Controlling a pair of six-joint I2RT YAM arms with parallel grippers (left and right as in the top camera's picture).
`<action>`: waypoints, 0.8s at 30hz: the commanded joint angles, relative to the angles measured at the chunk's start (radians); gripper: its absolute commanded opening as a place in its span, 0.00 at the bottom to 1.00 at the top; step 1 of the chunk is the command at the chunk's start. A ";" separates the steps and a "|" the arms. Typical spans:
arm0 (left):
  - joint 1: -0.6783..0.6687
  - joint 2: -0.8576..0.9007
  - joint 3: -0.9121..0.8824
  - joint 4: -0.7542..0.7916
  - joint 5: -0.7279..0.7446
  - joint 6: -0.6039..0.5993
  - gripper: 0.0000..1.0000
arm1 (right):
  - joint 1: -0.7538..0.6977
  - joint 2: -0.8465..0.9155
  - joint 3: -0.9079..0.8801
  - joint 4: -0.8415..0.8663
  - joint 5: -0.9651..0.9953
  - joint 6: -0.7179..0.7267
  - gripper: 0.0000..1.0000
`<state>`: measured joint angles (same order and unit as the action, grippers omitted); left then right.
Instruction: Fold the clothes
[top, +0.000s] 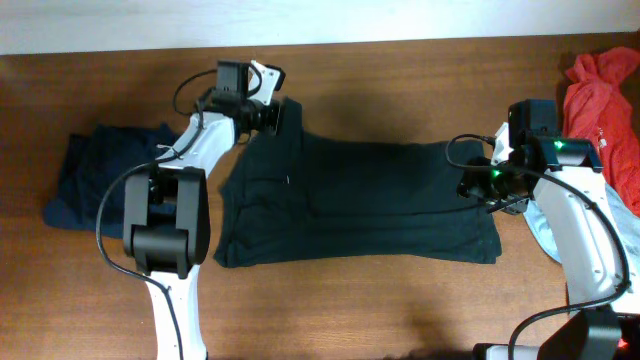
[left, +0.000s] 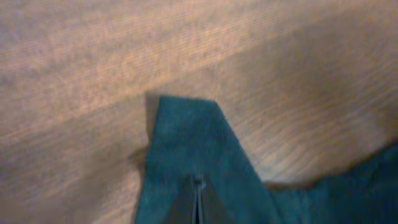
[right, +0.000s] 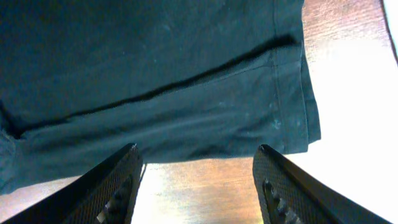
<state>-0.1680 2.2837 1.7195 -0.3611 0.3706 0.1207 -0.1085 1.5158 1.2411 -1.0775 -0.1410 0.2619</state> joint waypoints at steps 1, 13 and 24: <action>0.001 0.018 0.072 -0.060 0.015 0.009 0.00 | -0.003 -0.003 0.009 -0.001 -0.006 -0.003 0.61; 0.000 0.120 0.072 0.076 0.008 0.043 0.51 | -0.003 -0.003 0.009 -0.008 -0.006 -0.003 0.60; 0.000 0.156 0.073 0.121 0.008 0.043 0.19 | -0.003 -0.003 0.009 -0.016 -0.006 -0.003 0.60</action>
<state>-0.1680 2.4157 1.7794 -0.2420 0.3706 0.1574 -0.1085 1.5158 1.2407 -1.0927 -0.1410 0.2619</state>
